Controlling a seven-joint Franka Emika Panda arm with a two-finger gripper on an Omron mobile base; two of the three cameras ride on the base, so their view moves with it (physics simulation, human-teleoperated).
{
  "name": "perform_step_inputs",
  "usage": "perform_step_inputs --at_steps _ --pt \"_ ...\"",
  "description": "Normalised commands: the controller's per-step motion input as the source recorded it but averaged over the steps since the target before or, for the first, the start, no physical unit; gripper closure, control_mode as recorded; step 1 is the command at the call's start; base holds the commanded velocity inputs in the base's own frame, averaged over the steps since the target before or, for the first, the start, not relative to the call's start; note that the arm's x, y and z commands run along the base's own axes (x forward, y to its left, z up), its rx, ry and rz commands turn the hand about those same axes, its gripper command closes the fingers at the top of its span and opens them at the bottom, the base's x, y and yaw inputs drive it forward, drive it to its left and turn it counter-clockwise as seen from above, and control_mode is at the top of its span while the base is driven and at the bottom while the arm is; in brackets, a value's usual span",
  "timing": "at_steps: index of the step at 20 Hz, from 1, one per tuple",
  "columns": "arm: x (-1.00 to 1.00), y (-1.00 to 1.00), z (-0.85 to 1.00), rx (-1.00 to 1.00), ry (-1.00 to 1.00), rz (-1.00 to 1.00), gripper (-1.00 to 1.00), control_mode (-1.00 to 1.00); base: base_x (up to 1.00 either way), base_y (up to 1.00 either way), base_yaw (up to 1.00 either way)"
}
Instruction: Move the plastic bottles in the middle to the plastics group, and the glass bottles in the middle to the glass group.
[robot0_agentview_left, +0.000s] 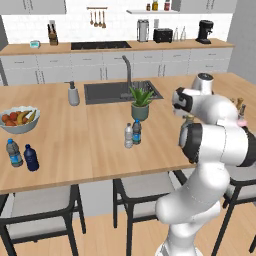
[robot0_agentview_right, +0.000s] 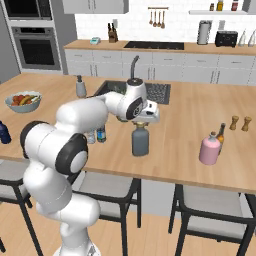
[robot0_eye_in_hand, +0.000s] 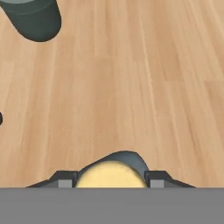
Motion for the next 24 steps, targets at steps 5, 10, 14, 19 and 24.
perform_step_inputs --at_steps 5,10,14,19,24 --pt "0.09 -0.7 0.04 0.0 0.0 0.13 1.0 -1.0 0.0 0.0 0.0" --pt "0.12 -0.68 0.0 0.0 0.0 0.13 1.0 -1.0 0.0 0.0 0.0" --pt "0.11 -0.49 0.0 0.0 0.0 0.19 1.0 -1.0 0.0 0.0 0.0" --pt "0.33 -0.4 0.0 0.0 0.0 0.22 1.0 -1.0 0.0 0.0 0.0" --pt "0.29 -0.33 0.0 0.0 0.0 0.17 1.0 -1.0 0.0 0.0 0.0"
